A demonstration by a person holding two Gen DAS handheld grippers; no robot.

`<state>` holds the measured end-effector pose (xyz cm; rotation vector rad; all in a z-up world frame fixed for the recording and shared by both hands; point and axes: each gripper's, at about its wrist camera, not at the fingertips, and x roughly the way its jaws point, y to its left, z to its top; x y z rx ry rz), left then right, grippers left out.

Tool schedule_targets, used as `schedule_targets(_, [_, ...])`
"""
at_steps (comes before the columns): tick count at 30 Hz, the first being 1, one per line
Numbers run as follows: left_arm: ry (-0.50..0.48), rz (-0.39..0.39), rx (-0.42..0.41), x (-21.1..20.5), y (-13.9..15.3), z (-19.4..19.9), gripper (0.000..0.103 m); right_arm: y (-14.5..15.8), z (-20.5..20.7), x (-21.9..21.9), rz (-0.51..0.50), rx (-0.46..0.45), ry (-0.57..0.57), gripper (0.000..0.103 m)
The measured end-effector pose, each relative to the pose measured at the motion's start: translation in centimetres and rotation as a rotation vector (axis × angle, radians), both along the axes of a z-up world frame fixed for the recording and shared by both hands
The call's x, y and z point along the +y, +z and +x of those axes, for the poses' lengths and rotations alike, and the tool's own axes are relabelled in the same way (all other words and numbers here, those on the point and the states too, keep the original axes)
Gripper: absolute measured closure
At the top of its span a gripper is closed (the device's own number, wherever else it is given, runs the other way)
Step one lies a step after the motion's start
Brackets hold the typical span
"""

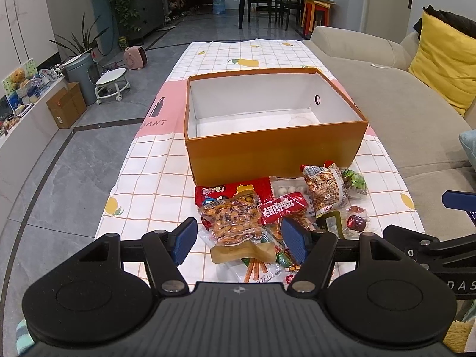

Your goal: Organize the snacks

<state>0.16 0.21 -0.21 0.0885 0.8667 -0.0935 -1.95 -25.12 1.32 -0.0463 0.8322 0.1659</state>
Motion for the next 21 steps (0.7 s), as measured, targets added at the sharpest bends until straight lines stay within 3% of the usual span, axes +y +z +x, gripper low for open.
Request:
schedule_targets(16, [-0.012,-0.018,0.017,0.1,0.0,0.2,0.026,-0.2,0.0,0.2,-0.002,0.004,0.001,0.004])
schedule_targets(21, [-0.048,-0.066,0.054,0.9,-0.8,0.6,0.029,-0.5,0.1,-0.1,0.020,-0.009,-0.003,0.007])
